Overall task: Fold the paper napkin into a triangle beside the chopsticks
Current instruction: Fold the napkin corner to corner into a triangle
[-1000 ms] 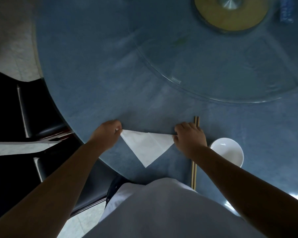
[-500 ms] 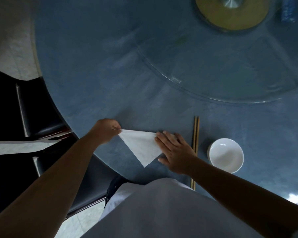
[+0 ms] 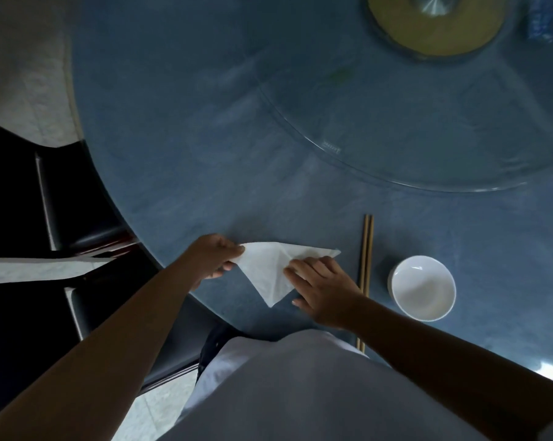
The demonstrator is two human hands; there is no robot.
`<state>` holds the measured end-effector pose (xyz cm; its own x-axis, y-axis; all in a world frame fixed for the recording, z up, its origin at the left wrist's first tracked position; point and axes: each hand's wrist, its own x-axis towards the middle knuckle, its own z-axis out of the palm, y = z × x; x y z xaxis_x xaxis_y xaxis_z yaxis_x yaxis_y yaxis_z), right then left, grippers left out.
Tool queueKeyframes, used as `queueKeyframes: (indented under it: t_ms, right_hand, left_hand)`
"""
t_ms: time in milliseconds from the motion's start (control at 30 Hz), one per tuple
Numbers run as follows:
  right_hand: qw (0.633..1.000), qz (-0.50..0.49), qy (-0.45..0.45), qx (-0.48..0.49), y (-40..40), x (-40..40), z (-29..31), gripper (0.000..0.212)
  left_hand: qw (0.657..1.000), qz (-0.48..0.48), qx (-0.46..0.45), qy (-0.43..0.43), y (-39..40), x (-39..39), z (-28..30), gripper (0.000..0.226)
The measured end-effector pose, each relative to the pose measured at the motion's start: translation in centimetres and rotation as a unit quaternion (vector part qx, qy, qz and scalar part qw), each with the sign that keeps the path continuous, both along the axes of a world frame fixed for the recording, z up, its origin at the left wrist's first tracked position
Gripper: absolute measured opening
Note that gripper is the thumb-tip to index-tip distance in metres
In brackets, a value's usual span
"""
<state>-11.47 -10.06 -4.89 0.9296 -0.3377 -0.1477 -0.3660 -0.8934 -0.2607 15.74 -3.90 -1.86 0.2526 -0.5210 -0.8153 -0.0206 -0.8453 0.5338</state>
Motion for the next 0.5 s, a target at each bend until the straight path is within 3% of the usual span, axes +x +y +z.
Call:
queueKeyframes:
  t_ms: [100,167,400,500]
  right_hand:
    - [1.0,-0.005,0.001,-0.004,0.0,0.1,0.1,0.06]
    - [1.0,-0.009,-0.006,-0.005,0.1,0.0,0.1,0.061]
    - [1.0,-0.011,-0.013,-0.021,0.2,-0.1,0.2,0.061]
    - [0.998,-0.056,-0.022,-0.004,0.1,0.5,0.9,0.063]
  left_hand:
    - [0.991,-0.004,-0.052,-0.12,0.5,-1.0,-0.6,0.014]
    - [0.988,0.003,-0.062,-0.143,0.7,-1.2,-0.8,0.009]
    - [0.988,0.13,-0.086,-0.007,0.6,-1.6,-1.1,0.006]
    - [0.983,0.122,-0.13,-0.038,0.4,-2.0,-0.1,0.003]
